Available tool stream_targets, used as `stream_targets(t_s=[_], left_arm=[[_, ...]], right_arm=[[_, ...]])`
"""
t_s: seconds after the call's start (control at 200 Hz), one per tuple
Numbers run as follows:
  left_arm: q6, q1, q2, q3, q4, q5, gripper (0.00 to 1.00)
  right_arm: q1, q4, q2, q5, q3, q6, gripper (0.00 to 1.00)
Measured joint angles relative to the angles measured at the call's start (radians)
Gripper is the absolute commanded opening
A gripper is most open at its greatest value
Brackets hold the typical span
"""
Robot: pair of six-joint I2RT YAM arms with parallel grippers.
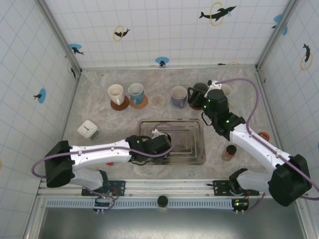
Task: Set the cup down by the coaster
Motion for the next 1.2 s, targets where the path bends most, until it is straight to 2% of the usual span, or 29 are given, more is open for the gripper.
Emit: stream_targets(t_s=[0.24, 0.646, 1.201], left_arm=[[0.000, 0.049, -0.026, 0.000, -0.001, -0.023, 0.00], [0.074, 0.243, -0.042, 0.006, 0.102, -0.032, 0.00], [0.209, 0.447, 0.154, 0.208, 0.233, 0.033, 0.00]], right_arm=[[0.000, 0.000, 0.000, -0.006, 0.000, 0.000, 0.77], [0.000, 0.000, 0.011, -0.013, 0.000, -0.001, 0.77], [-0.019, 0.000, 0.080, -0.046, 0.000, -0.003, 0.77]])
